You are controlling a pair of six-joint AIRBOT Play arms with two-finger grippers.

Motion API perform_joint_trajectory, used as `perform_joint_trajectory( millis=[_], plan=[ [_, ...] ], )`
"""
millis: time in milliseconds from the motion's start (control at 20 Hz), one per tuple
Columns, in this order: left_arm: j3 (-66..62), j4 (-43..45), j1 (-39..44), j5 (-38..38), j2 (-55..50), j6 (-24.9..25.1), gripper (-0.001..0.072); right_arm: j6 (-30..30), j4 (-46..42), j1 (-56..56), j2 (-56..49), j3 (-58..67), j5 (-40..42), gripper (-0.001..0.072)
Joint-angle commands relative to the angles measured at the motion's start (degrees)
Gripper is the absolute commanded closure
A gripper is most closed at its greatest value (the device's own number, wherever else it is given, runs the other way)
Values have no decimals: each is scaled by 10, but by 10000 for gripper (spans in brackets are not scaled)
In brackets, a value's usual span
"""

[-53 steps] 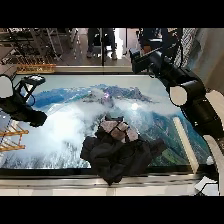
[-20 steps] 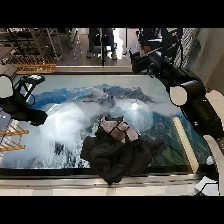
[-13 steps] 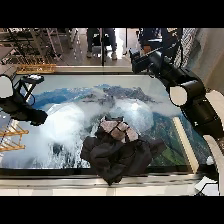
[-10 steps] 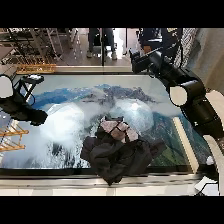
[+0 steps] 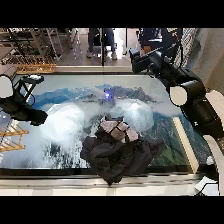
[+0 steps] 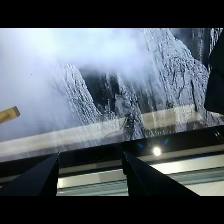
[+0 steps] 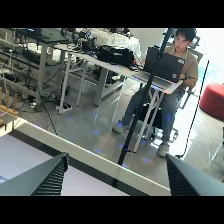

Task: Fold the clothes and pants, and hang the long-sleeved shirts on hangers.

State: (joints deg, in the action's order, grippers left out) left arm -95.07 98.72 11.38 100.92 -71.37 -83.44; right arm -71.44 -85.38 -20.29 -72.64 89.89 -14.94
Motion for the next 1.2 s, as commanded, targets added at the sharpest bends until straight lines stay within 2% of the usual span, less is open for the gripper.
perform_joint_trajectory(
  millis=[0,900,1000,1050,1150],
  plan=[
    [0,0,-1,0,0,0,304,0,0,-1,0,0,0,10],
    [0,-5,0,-17,0,-3,297,0,0,-1,0,0,0,10],
    [0,-18,0,-41,0,-4,209,0,0,-1,0,0,0,10],
    [0,-41,0,-70,0,-6,202,0,0,-1,0,0,0,10],
    [1,-142,0,-160,0,-6,202,-1,12,-1,0,0,0,10]
  ],
)
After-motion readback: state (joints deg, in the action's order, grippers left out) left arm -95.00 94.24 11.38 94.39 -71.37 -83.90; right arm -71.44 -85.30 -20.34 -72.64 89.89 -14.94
